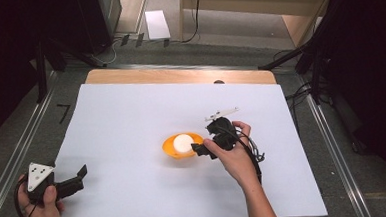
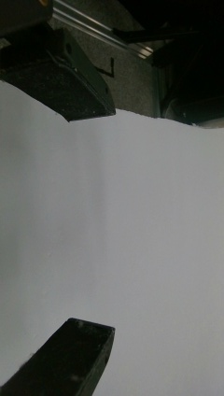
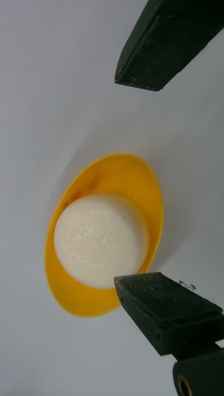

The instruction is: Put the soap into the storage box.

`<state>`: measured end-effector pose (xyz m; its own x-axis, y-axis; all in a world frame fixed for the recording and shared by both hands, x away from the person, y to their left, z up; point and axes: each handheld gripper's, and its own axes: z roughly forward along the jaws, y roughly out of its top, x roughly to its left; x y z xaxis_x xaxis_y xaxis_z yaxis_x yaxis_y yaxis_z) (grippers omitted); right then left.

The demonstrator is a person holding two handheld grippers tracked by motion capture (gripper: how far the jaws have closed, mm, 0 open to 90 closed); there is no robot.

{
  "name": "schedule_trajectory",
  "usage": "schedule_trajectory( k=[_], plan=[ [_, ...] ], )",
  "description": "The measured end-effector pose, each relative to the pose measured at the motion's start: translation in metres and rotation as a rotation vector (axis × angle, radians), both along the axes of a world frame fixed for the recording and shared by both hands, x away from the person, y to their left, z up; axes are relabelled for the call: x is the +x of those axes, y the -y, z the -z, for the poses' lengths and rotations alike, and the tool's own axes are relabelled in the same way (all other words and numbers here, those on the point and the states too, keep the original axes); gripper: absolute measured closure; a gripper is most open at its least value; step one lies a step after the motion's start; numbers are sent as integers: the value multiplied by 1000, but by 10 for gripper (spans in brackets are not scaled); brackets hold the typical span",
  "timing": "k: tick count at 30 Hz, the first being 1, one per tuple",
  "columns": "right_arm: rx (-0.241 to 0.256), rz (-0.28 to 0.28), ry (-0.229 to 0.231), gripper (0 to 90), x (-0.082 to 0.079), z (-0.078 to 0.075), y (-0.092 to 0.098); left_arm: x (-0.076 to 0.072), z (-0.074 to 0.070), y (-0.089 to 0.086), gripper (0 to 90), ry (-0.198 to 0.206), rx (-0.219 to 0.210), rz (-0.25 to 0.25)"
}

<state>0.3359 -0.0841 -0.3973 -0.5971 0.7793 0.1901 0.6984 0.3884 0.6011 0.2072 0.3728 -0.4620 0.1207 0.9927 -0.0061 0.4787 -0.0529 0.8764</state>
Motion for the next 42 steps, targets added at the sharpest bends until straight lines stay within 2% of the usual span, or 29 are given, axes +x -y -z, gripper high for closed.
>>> schedule_trajectory(
  k=[8, 13, 20, 24, 29, 42],
  plan=[
    [-26, 22, 18, 58, -4, 3, 26, 0, 0, 0, 0, -2, 1, -1],
    [-18, 52, 26, 74, -6, 10, 47, 0, 0, 0, 0, -5, 4, -1],
    [-12, 74, 27, 80, -10, 18, 66, 0, 0, 1, 0, -7, 8, -4],
    [-4, 115, 32, 132, -14, 22, 83, 0, 0, 1, 0, -8, 7, -5],
    [9, 166, 32, 133, -20, 29, 110, 1, 0, 1, 0, -8, 8, -5],
    [30, 227, 40, 137, -37, 50, 155, 1, 0, 1, 0, -9, 11, -6]
  ],
)
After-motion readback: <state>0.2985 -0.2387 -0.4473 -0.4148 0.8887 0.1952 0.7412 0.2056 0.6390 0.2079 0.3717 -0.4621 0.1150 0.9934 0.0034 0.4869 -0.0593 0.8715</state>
